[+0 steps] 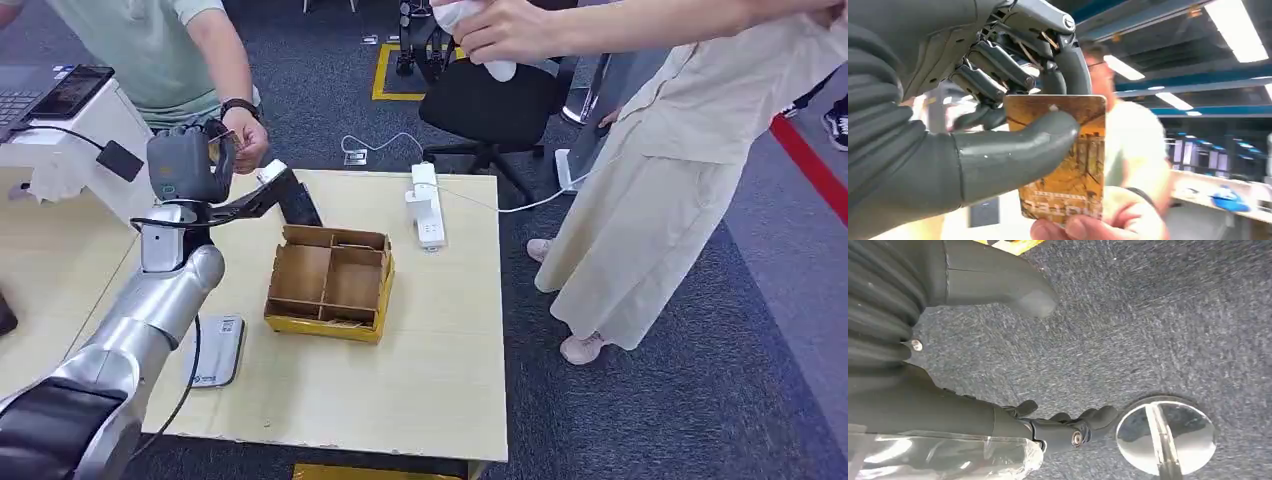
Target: Pass the card to the sensor for recognition and then transmit it.
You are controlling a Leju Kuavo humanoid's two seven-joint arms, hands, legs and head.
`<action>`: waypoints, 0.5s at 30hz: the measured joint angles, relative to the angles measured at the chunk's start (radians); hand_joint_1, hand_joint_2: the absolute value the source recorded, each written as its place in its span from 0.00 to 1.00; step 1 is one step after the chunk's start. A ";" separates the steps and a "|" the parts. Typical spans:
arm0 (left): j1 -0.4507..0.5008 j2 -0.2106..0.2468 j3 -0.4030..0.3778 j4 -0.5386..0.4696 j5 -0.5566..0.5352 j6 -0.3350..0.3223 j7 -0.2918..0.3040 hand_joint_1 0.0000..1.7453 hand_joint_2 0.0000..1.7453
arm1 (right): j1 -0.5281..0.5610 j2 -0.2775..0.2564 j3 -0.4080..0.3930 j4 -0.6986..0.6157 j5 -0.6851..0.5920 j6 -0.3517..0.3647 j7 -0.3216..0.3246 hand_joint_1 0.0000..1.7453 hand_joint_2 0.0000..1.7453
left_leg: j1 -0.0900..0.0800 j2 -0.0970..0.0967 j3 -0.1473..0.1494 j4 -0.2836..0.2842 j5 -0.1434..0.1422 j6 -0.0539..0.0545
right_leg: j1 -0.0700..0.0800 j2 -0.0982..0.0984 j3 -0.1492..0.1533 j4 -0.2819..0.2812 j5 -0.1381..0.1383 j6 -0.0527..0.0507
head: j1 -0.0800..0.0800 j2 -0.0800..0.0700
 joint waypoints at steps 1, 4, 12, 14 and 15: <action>0.000 0.000 0.007 0.005 0.002 0.001 0.001 0.00 1.00 | 0.002 0.001 -0.003 -0.001 -0.003 0.000 0.000 0.00 1.00 | 0.000 0.000 0.000 0.000 0.000 0.000 | 0.000 0.000 0.000 0.000 0.000 0.000 | 0.001 0.000; 0.004 0.001 0.021 0.011 -0.002 0.002 0.000 0.00 1.00 | 0.005 0.005 -0.011 -0.004 -0.007 0.000 0.000 0.00 1.00 | 0.000 0.000 0.000 0.000 0.000 0.000 | 0.000 0.000 0.000 0.000 0.000 0.000 | 0.000 0.000; 0.008 0.002 0.052 0.014 -0.012 0.013 0.001 0.00 0.00 | 0.007 0.009 -0.021 -0.010 0.000 0.000 0.001 0.00 1.00 | 0.000 0.000 0.000 0.000 0.000 0.000 | 0.000 0.000 0.000 0.000 0.000 0.000 | 0.000 0.000; 0.008 0.005 0.061 0.014 -0.021 0.013 0.002 0.00 0.00 | 0.007 0.010 -0.022 -0.011 0.001 0.000 0.001 0.00 1.00 | 0.000 0.000 0.000 0.000 0.000 0.000 | 0.000 0.000 0.000 0.000 0.000 0.000 | 0.000 0.000; 0.008 0.008 0.065 0.014 -0.021 0.013 0.002 0.00 0.00 | 0.008 0.010 -0.022 -0.013 0.001 0.000 0.001 0.00 1.00 | 0.000 0.000 0.000 0.000 0.000 0.000 | 0.000 0.000 0.000 0.000 0.000 0.000 | 0.000 0.000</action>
